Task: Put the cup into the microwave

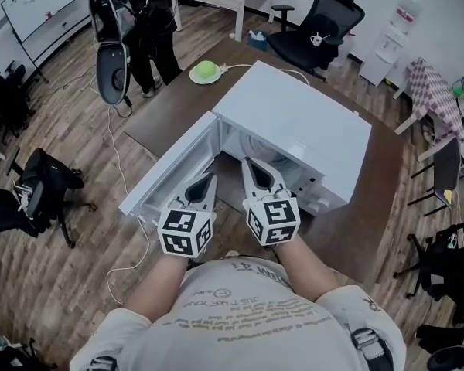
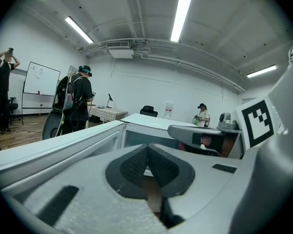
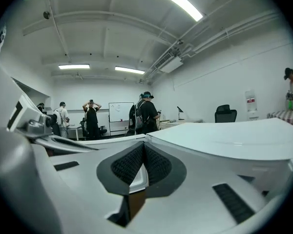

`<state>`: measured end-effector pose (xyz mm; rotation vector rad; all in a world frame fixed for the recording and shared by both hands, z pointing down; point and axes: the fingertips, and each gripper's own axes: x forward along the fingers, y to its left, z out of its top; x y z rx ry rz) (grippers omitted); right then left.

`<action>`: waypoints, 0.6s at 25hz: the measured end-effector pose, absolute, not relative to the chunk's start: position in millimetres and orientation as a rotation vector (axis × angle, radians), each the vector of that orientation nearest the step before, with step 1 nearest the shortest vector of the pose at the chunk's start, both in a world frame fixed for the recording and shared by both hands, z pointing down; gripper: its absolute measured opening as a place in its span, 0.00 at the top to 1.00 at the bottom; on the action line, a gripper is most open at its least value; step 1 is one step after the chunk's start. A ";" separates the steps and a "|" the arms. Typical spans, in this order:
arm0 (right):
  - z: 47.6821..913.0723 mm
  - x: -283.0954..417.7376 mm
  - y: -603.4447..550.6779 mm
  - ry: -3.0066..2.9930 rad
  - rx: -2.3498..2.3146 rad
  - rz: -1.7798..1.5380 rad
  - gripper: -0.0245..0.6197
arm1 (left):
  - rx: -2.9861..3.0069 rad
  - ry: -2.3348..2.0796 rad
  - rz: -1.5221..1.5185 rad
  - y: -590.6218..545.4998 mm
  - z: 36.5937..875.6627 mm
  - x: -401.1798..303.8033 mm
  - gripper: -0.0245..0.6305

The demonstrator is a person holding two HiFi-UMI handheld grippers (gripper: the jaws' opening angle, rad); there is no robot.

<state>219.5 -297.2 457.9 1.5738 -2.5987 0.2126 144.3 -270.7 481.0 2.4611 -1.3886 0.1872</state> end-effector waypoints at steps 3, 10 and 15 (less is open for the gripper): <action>445.5 213.5 -284.0 -2.616 1.554 0.193 0.94 | 2.471 -1.402 0.161 -268.9 476.4 143.9 0.94; 445.6 206.8 -271.5 -2.612 1.552 0.197 0.94 | 2.481 -1.407 0.161 -263.4 475.6 143.6 0.94; 447.2 207.3 -270.2 -2.605 1.561 0.199 0.94 | 2.482 -1.399 0.156 -260.9 475.3 144.8 0.94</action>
